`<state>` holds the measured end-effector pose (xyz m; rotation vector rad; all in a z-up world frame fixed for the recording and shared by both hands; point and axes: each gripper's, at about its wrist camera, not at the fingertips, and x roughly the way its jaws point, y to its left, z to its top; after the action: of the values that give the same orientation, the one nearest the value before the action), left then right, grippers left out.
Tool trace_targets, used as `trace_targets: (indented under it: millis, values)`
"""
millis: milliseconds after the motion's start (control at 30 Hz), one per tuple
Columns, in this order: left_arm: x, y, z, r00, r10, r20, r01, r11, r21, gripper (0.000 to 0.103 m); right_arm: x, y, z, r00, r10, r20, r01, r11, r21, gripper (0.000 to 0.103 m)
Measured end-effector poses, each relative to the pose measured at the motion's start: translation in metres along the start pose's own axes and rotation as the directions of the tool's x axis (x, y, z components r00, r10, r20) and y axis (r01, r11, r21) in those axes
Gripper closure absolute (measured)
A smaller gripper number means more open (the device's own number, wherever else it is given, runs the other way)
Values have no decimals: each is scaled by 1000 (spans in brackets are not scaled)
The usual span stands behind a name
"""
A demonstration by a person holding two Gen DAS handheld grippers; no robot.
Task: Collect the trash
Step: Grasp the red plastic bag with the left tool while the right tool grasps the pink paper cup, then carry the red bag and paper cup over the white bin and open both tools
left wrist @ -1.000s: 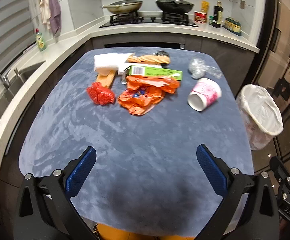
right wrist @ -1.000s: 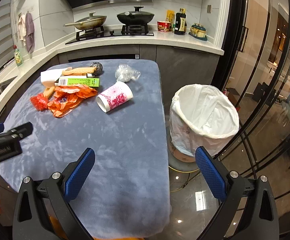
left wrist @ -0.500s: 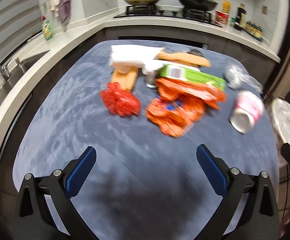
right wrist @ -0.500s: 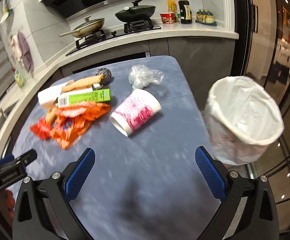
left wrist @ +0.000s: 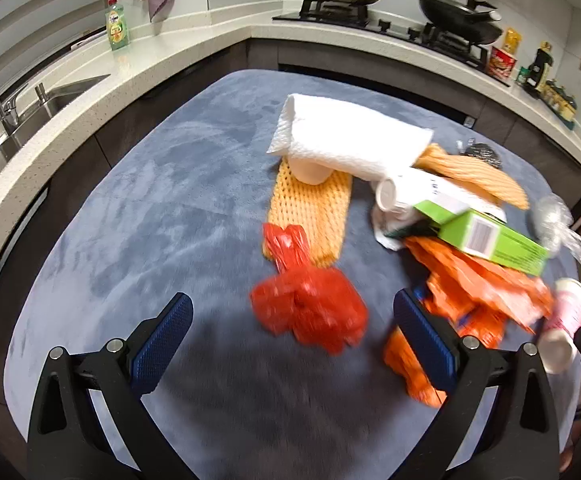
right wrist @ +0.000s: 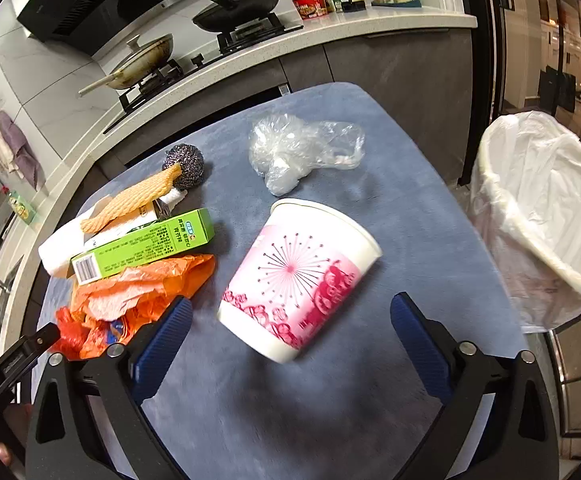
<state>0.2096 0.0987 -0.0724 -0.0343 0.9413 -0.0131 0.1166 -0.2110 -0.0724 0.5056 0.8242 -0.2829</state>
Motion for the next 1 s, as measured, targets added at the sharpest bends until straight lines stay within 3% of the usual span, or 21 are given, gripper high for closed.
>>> trace_targets:
  millis: [100,433,567,1000]
  values:
    - [10,0,4,1000,-8,-5,8,1000,-13,12,7,3,2,1000,6,0,-6,1000,-6,13]
    - [27,-6,-5,995,-71,-67,71,997,4,60,20,11,0,998,50,-30,-51,999,-17,45]
    - [16,-11,-14,996,-67,-51,69,997,35,66,15,13,-4,998,64,-26,-65,997,-39,56]
    - [-60,-20,-48,989,-148,-1,147,986,83,69,-48,-15,-18,996,90,19,-89,995,-48,58]
